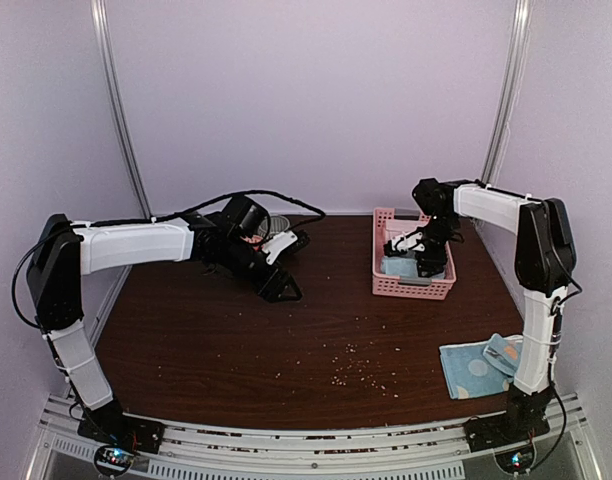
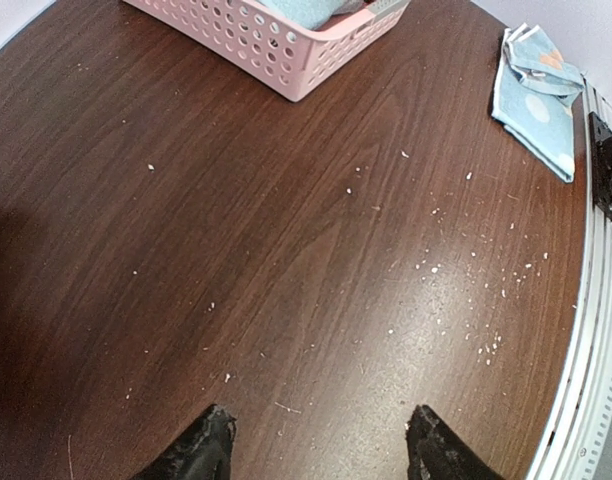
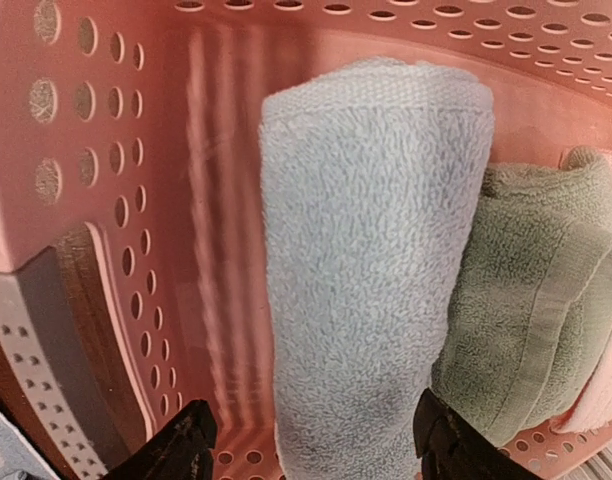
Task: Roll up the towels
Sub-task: Place the towel in the bin, then adjust the towel in the storage box.
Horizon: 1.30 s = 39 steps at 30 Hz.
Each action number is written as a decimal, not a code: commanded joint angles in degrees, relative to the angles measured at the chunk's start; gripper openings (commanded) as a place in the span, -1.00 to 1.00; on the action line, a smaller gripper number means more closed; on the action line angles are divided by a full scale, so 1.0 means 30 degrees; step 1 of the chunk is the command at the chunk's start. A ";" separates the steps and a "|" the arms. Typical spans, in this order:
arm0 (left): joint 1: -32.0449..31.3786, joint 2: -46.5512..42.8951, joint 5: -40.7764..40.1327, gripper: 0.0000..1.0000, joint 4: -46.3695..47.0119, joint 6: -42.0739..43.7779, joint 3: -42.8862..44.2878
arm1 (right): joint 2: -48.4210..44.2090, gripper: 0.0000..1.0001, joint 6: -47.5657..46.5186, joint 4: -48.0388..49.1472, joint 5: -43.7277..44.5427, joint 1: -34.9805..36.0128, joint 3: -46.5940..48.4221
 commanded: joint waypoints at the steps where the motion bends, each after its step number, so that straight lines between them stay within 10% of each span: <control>1: -0.0034 -0.0028 0.0354 0.22 0.0366 0.0309 0.0023 | -0.0245 0.36 0.0519 -0.1673 -0.0977 -0.0056 0.0821; 5: -0.0035 0.0035 0.0354 0.22 0.0366 0.0309 0.0074 | 0.0117 0.04 0.0877 -0.3067 -0.2276 -0.0113 0.2347; 11: -0.0041 0.0009 0.0324 0.22 0.0359 0.0287 0.0074 | 0.3172 -0.97 0.1878 -0.6155 -0.3144 -0.0185 0.5615; 39: -0.0038 0.0522 0.0613 0.22 0.0212 0.0254 0.0170 | 0.6101 -1.00 0.4591 -0.0508 -0.0402 -0.0994 0.6490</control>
